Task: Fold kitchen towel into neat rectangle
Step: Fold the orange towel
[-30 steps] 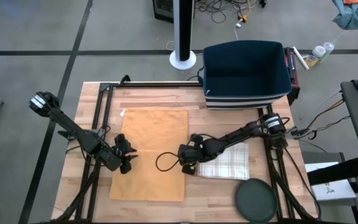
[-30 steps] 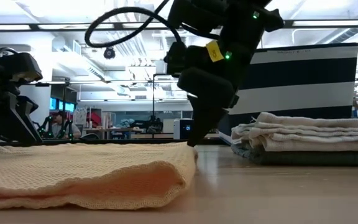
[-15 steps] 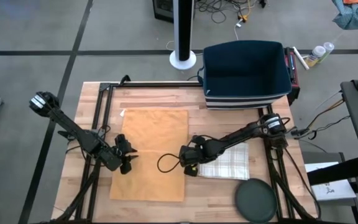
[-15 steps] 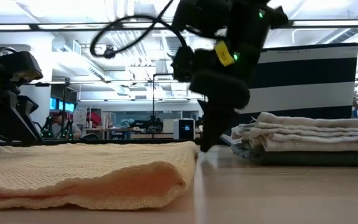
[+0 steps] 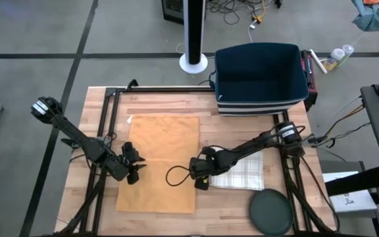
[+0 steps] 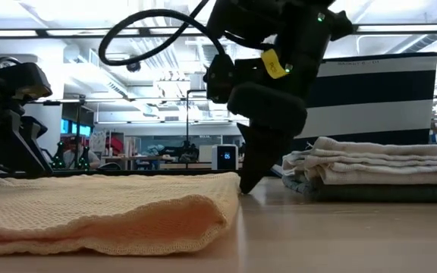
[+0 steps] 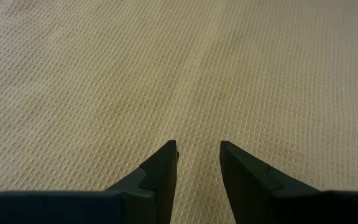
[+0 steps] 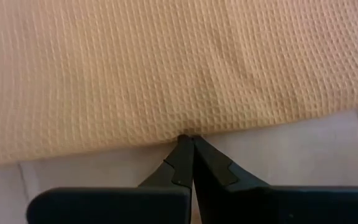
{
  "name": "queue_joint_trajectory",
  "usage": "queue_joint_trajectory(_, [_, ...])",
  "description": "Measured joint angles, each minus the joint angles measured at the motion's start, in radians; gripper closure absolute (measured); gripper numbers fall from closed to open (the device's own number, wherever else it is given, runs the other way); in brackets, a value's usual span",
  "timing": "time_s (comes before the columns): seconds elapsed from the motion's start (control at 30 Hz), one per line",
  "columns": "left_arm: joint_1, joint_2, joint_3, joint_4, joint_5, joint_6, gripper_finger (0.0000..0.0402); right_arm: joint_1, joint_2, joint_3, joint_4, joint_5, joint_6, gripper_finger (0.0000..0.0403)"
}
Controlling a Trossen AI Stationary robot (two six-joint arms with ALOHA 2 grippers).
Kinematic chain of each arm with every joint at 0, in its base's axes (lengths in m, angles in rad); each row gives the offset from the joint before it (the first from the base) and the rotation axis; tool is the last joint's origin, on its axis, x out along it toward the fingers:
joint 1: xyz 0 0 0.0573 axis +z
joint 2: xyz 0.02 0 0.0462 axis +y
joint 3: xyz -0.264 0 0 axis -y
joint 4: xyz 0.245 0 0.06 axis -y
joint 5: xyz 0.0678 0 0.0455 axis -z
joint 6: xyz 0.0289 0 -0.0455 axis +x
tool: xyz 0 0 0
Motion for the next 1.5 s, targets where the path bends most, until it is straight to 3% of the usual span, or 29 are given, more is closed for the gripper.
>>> queue_joint_trajectory(0.2, [0.0,-0.001,0.007,0.014,0.0,0.023,0.0287,0.01,-0.011,0.01,-0.019,0.007,0.058,0.0403])
queue_joint_trajectory(0.33, [0.0,-0.002,0.024,0.062,0.0,0.074,0.0287,0.054,-0.03,0.026,-0.006,0.081,0.069,0.0403])
queue_joint_trajectory(0.53, [0.0,0.006,0.032,0.371,-0.01,0.278,0.0287,0.095,0.003,0.019,0.039,0.192,0.068,0.0403])
queue_joint_trajectory(0.73, [0.0,0.071,0.03,0.688,0.023,0.439,0.0287,0.089,0.063,0.022,0.104,0.13,0.032,0.0403])
queue_joint_trajectory(1.0, [0.0,0.234,0.039,0.768,0.036,0.417,0.0287,0.092,0.04,0.034,0.074,0.075,0.042,0.0403])
queue_joint_trajectory(1.27, [0.0,0.412,0.041,1.033,0.045,0.471,0.0287,0.104,0.027,0.051,0.081,0.065,0.058,0.0403])
queue_joint_trajectory(1.5, [0.002,0.516,0.041,1.13,0.052,0.49,0.0287,0.13,0.028,0.05,0.098,0.049,0.079,0.0403])
